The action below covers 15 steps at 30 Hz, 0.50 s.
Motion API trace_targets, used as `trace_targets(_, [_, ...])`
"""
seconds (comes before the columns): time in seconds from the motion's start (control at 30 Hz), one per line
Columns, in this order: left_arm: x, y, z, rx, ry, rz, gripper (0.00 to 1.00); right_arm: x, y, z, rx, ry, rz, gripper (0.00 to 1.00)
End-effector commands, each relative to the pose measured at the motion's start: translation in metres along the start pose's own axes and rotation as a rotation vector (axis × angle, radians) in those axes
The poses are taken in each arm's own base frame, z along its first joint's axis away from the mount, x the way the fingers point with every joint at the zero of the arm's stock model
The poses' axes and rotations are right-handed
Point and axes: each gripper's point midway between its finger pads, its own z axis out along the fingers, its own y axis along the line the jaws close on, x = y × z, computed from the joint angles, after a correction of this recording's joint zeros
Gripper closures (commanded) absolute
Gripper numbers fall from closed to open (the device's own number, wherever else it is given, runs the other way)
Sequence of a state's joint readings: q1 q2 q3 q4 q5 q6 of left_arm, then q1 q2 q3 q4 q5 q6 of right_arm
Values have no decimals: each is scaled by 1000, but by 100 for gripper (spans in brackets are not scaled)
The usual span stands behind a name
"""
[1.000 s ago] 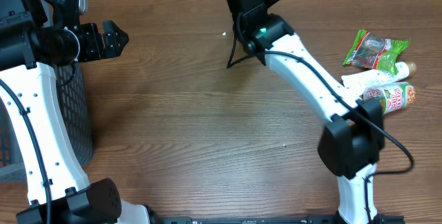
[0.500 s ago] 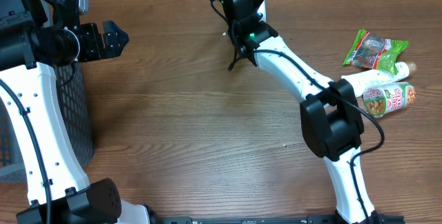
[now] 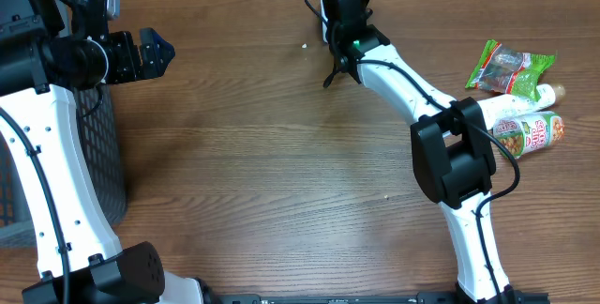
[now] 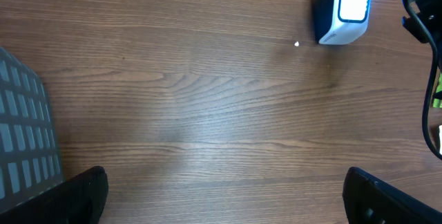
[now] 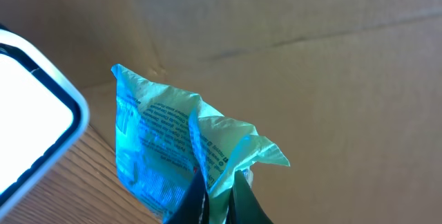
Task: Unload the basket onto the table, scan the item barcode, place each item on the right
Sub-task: 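Hold the teal wipes pack against the scanner window with the right gripper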
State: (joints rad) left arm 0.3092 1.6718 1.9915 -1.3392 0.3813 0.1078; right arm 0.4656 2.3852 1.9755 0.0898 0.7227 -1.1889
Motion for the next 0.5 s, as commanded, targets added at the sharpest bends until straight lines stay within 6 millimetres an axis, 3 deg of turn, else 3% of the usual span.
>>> trace_targets(0.0, [-3,1,-4,-8,-15,-1,0,-8,13,-4,-24,-38,-13,96])
trace_targets(0.2, [-3,1,-4,-8,-15,-1,0,0,27,0,-27,-7,-28,96])
trace_targets(0.47, [-3,1,-4,-8,-15,-1,0,2,26,2,51,32,17,96])
